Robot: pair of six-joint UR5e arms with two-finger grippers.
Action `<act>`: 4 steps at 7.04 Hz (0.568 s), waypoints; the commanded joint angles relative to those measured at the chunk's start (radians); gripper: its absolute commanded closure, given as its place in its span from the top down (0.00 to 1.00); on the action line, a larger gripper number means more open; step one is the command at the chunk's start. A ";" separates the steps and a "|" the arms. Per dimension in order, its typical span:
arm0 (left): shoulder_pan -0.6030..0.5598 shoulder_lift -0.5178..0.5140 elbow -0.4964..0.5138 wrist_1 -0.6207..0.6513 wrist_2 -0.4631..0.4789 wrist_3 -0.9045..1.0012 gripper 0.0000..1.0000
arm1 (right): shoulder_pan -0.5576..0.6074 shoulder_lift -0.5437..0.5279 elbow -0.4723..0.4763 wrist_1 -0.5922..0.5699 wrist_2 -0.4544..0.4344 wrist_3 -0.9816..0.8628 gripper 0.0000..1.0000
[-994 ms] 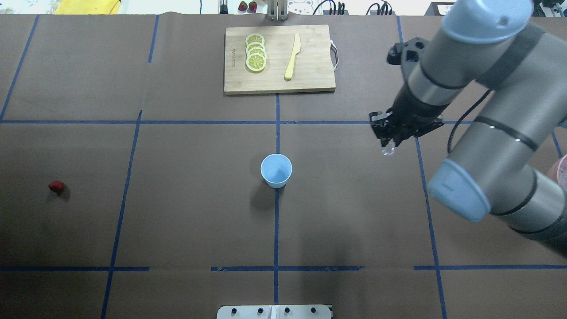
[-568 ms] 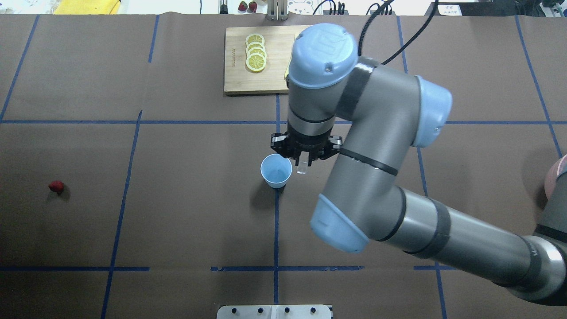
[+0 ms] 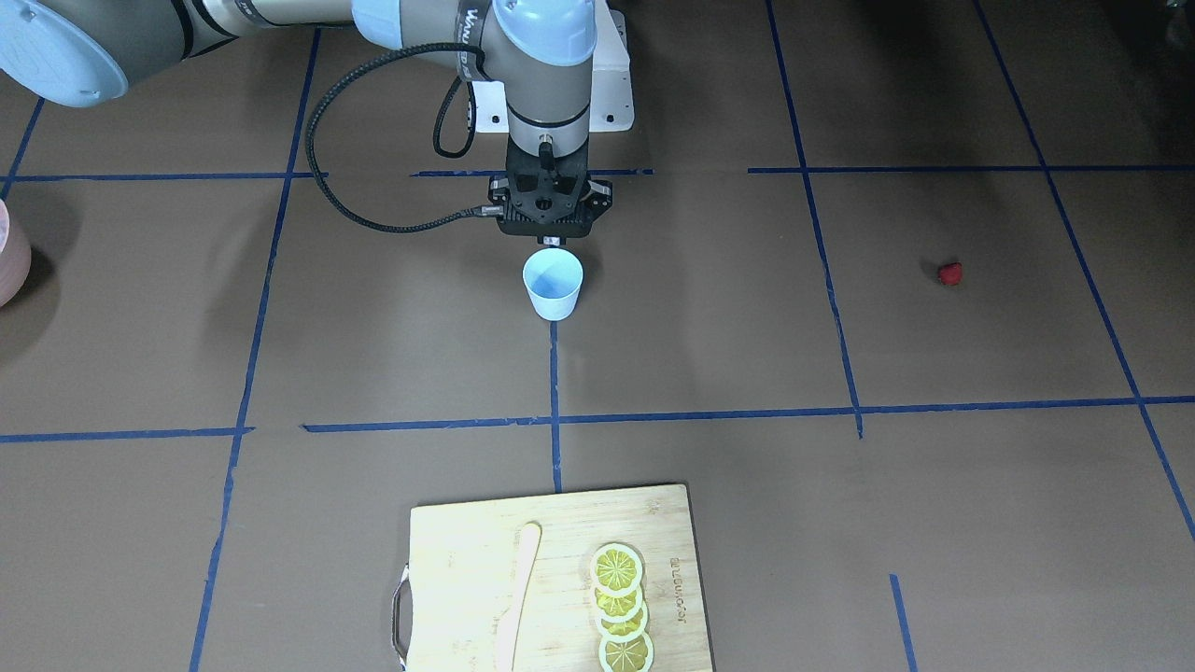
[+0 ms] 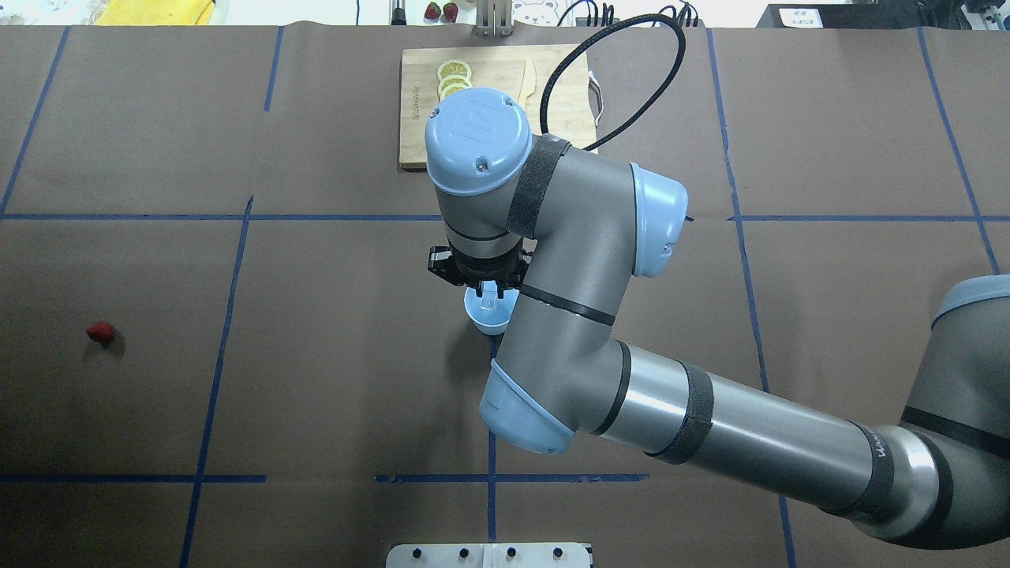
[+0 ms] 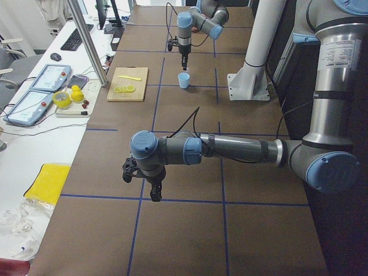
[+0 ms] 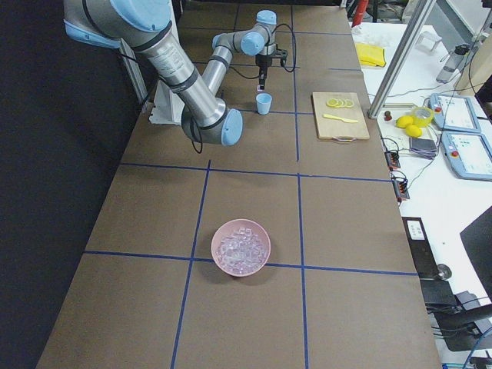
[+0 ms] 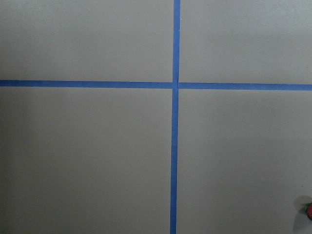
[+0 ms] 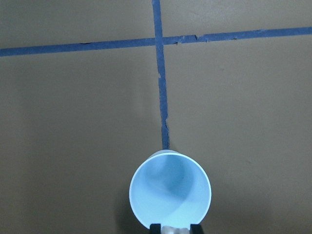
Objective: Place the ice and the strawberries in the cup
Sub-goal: 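Lower the right gripper over the blue cup and release the ice cube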
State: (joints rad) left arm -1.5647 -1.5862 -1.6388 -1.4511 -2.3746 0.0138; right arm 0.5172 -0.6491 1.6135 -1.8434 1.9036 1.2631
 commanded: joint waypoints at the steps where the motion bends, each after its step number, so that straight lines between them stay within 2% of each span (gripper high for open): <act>1: 0.000 0.000 0.001 0.000 0.000 0.000 1.00 | 0.000 0.000 -0.038 0.018 -0.035 -0.002 0.03; 3: 0.000 0.000 -0.001 0.000 0.000 0.000 1.00 | 0.000 0.000 -0.055 0.047 -0.037 -0.002 0.03; 4: 0.000 0.000 -0.001 0.000 0.000 0.000 1.00 | -0.002 0.002 -0.055 0.047 -0.035 -0.002 0.08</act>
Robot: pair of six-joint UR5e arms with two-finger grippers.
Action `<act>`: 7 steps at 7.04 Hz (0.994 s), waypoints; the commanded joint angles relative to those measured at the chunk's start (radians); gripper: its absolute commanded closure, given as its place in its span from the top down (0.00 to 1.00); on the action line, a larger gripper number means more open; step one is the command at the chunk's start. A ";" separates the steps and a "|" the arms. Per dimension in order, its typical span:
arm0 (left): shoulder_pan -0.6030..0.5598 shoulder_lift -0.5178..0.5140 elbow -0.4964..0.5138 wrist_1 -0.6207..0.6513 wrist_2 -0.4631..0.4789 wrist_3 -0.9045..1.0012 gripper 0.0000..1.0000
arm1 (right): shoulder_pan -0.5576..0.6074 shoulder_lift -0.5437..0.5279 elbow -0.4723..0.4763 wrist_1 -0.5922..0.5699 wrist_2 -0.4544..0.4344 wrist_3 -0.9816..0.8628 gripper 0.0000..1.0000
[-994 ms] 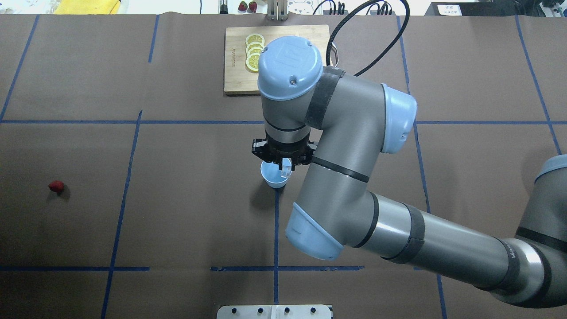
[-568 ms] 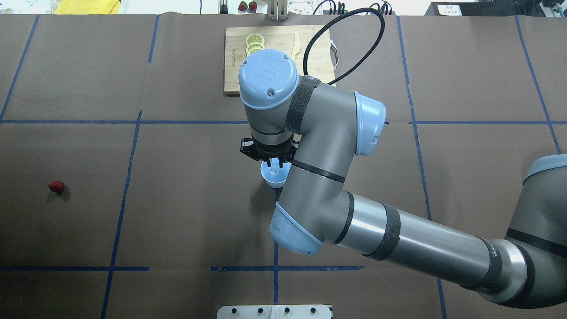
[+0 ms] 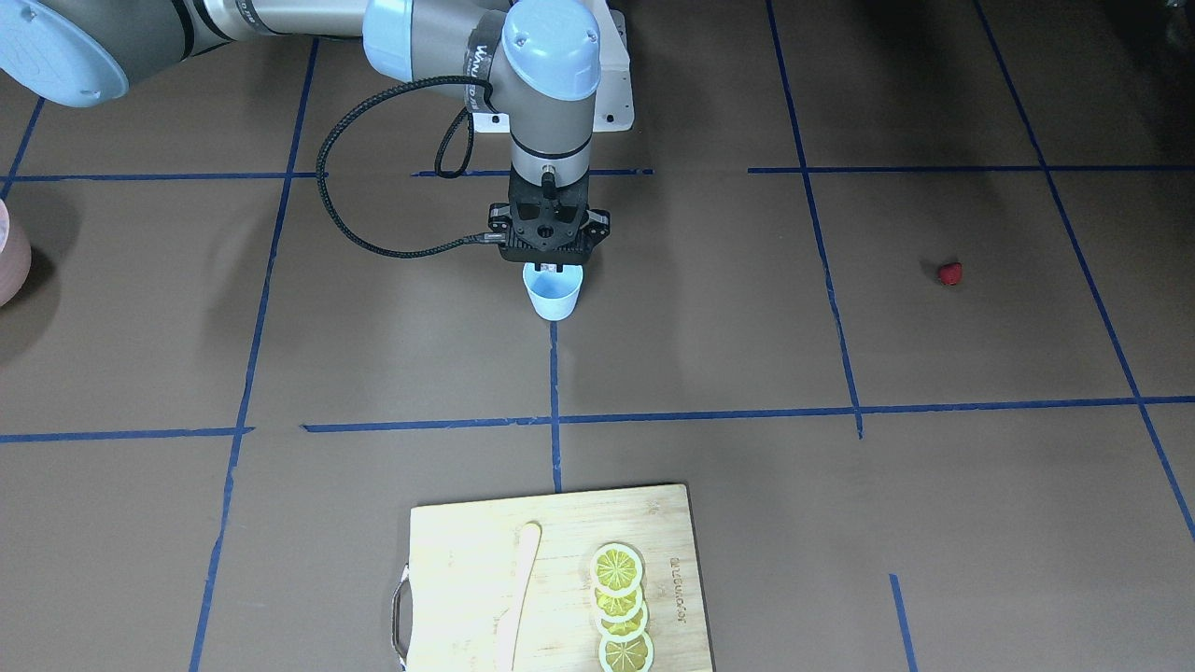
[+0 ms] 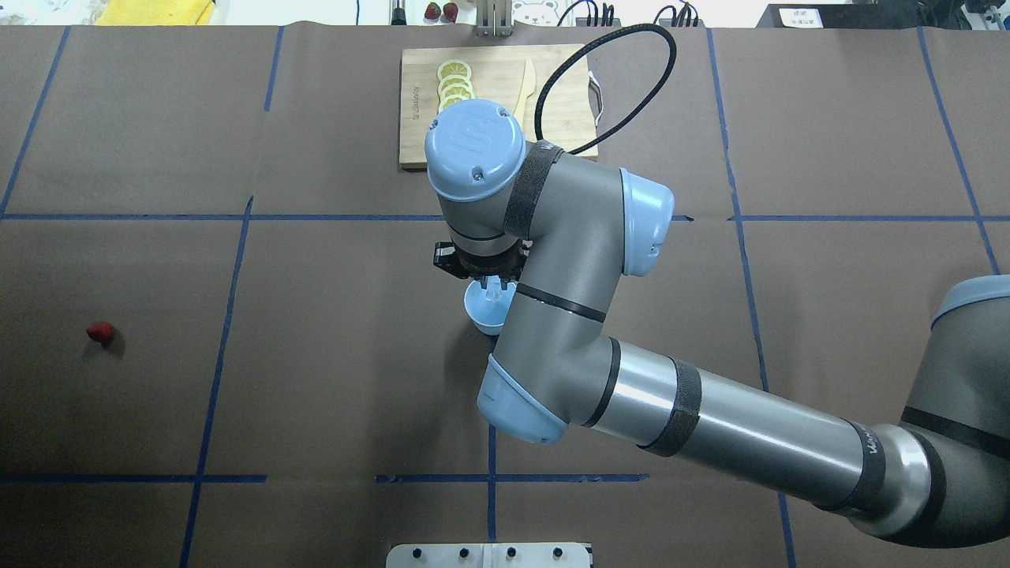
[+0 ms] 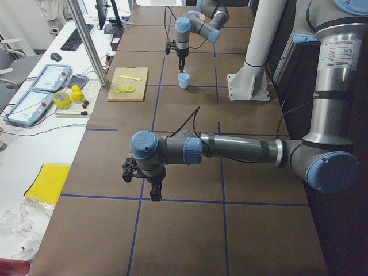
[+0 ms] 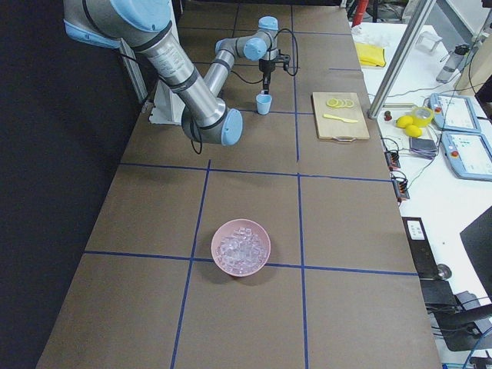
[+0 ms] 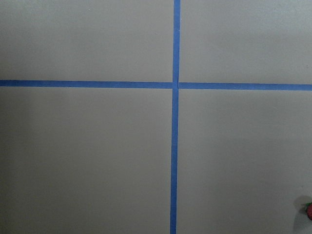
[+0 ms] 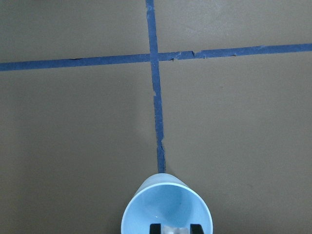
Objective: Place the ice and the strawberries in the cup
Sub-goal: 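Lower the right gripper over the blue cup and release the ice cube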
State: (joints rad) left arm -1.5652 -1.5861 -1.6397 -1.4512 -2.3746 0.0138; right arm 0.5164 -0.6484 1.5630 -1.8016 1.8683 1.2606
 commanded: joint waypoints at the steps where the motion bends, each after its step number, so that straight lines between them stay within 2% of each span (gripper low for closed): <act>1: 0.001 0.000 0.001 0.000 0.000 0.000 1.00 | 0.000 -0.003 -0.004 0.005 0.002 -0.021 0.81; 2: 0.001 0.000 0.001 0.000 0.000 0.000 1.00 | 0.001 -0.001 0.000 0.005 0.002 -0.035 0.99; 6: 0.001 0.000 0.001 0.000 0.000 0.000 1.00 | 0.002 -0.002 0.015 0.002 0.008 -0.033 0.99; 7: 0.001 0.000 0.001 0.000 0.000 0.000 1.00 | 0.026 -0.022 0.050 0.001 0.018 -0.039 0.99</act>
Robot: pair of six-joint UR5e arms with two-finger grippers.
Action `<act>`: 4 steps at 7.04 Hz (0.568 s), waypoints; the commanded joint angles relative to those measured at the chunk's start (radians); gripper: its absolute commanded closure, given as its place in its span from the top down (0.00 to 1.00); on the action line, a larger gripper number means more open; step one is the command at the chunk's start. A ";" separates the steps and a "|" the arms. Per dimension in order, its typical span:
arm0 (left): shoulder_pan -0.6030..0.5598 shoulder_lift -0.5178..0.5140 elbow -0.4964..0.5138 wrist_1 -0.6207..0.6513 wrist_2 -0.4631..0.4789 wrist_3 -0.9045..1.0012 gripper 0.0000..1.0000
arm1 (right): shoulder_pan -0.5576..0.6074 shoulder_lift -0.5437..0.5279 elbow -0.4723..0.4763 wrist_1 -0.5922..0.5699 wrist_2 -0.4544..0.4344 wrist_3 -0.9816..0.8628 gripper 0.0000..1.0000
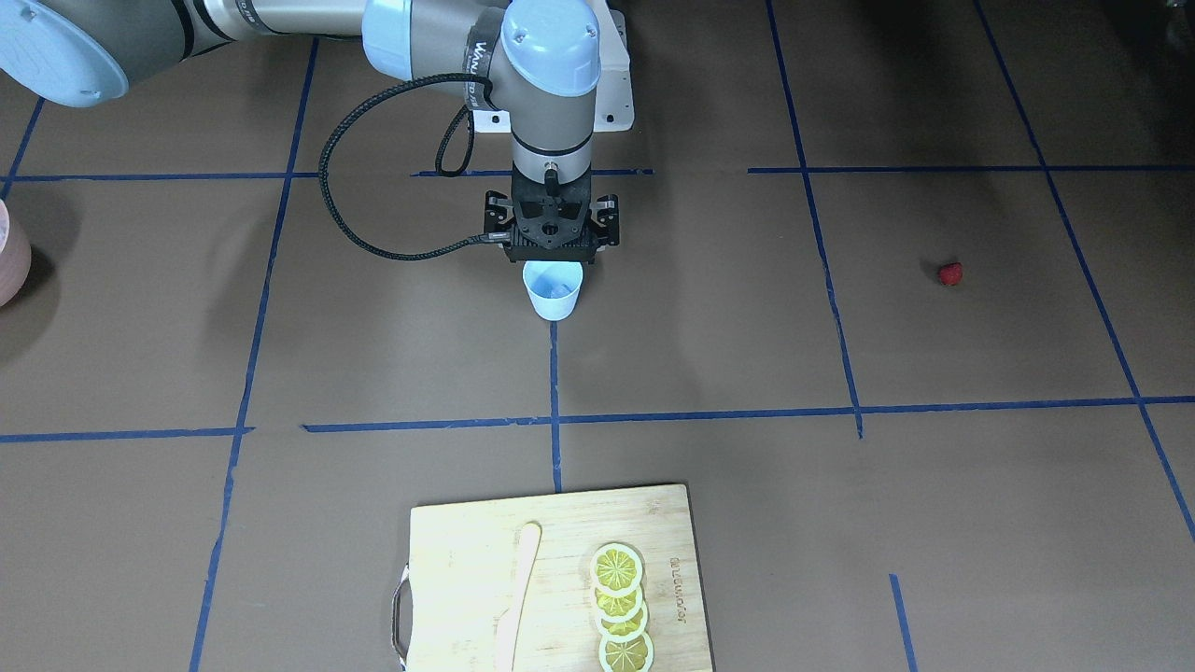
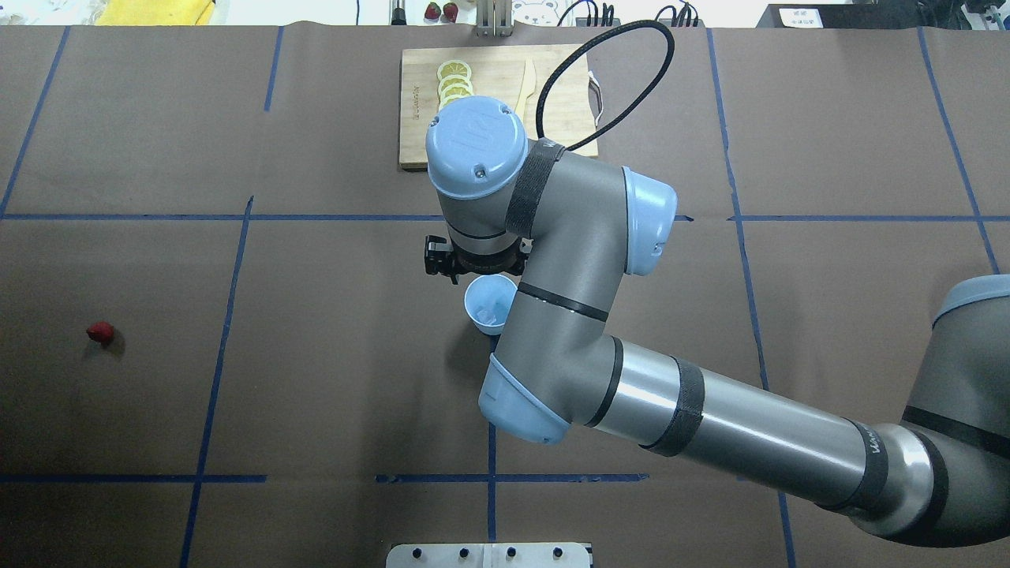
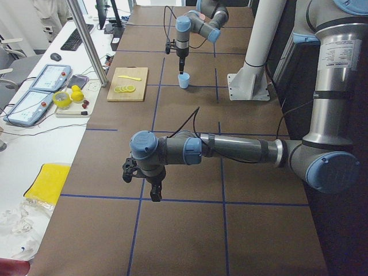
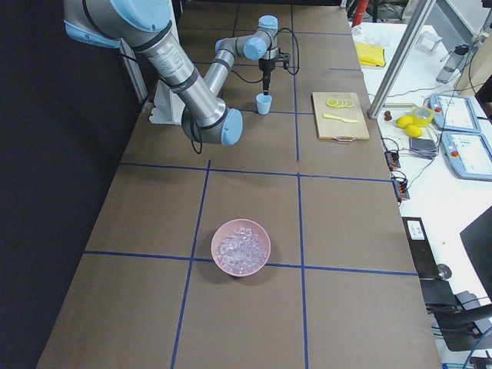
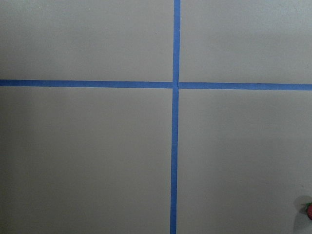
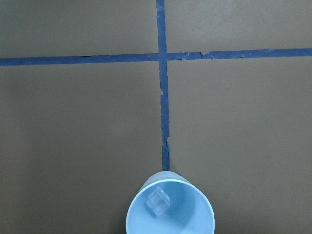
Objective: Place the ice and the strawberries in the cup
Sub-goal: 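Raise the right gripper and withdraw it toward the ice bowl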
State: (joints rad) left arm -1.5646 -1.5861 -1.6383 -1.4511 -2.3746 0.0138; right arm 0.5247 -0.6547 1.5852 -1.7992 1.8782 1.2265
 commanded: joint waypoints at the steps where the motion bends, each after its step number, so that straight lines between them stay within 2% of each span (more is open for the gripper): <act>1: 0.000 0.000 0.000 0.000 0.000 0.000 1.00 | 0.061 -0.084 0.106 -0.006 0.039 -0.069 0.99; 4: 0.000 0.023 -0.014 -0.003 -0.002 0.000 1.00 | 0.289 -0.409 0.362 -0.006 0.204 -0.447 0.99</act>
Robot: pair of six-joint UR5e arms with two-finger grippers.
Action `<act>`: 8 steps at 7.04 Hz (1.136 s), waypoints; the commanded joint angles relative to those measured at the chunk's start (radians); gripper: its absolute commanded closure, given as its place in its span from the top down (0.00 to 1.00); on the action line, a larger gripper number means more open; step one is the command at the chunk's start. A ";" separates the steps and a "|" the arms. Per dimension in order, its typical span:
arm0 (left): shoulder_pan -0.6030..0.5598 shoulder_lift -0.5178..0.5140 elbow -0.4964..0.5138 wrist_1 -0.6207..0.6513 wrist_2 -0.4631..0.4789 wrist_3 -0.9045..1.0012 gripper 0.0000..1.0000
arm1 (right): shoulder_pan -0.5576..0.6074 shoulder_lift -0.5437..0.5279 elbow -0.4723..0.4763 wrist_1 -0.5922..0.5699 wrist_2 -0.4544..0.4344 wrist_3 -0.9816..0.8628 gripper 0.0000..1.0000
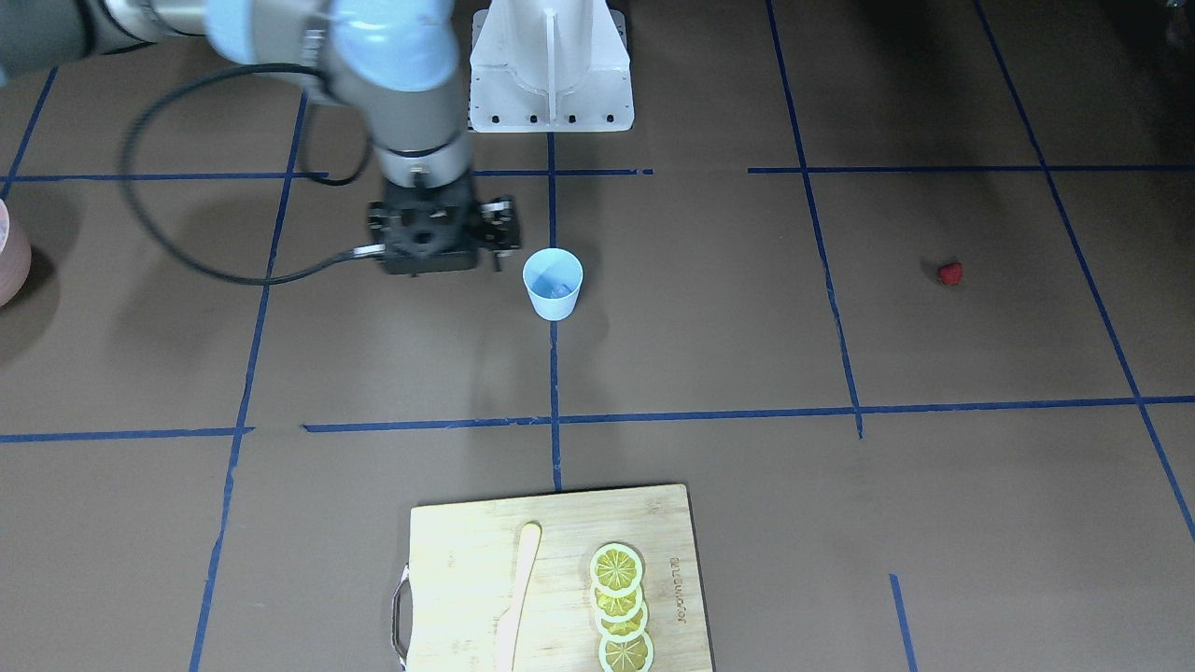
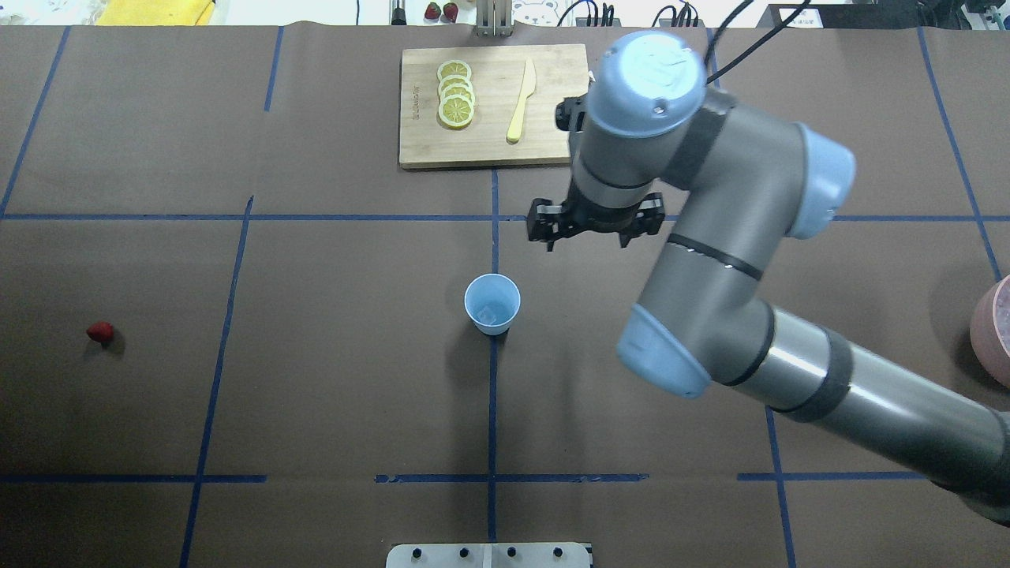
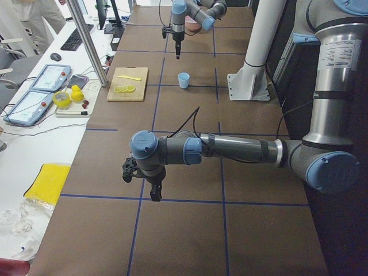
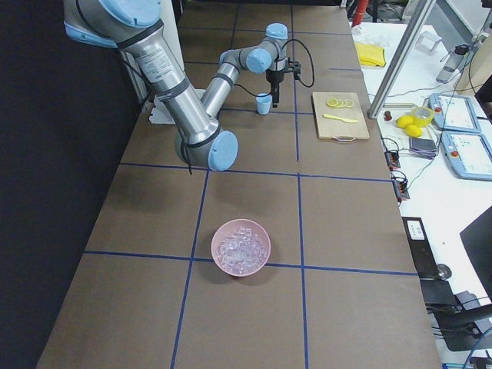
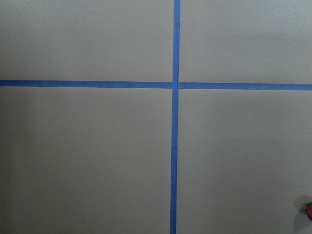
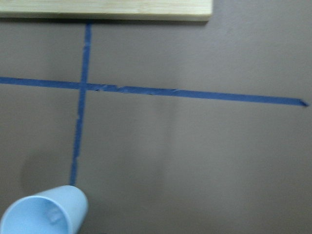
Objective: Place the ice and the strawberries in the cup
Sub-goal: 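Raise the right gripper and withdraw it toward the ice bowl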
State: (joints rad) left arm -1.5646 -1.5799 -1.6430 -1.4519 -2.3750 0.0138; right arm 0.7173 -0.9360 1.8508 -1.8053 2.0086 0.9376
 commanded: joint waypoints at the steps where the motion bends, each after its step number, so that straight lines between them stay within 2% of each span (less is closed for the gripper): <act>1: 0.000 0.030 -0.026 -0.001 -0.001 0.000 1.00 | 0.155 -0.226 0.141 0.004 0.105 -0.298 0.99; 2: 0.000 0.035 -0.029 -0.001 0.000 0.000 1.00 | 0.222 -0.324 0.169 0.007 0.111 -0.450 0.99; 4: 0.000 0.035 -0.031 -0.001 -0.001 0.000 1.00 | 0.431 -0.504 0.182 0.009 0.259 -0.798 0.99; 6: 0.000 0.035 -0.032 -0.002 -0.001 0.000 1.00 | 0.549 -0.630 0.182 0.009 0.272 -1.035 0.99; 8: 0.000 0.035 -0.037 -0.001 0.000 0.000 1.00 | 0.611 -0.714 0.182 0.009 0.269 -1.231 0.99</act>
State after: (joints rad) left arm -1.5647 -1.5447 -1.6774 -1.4530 -2.3750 0.0138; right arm 1.2863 -1.5960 2.0324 -1.7963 2.2786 -0.1612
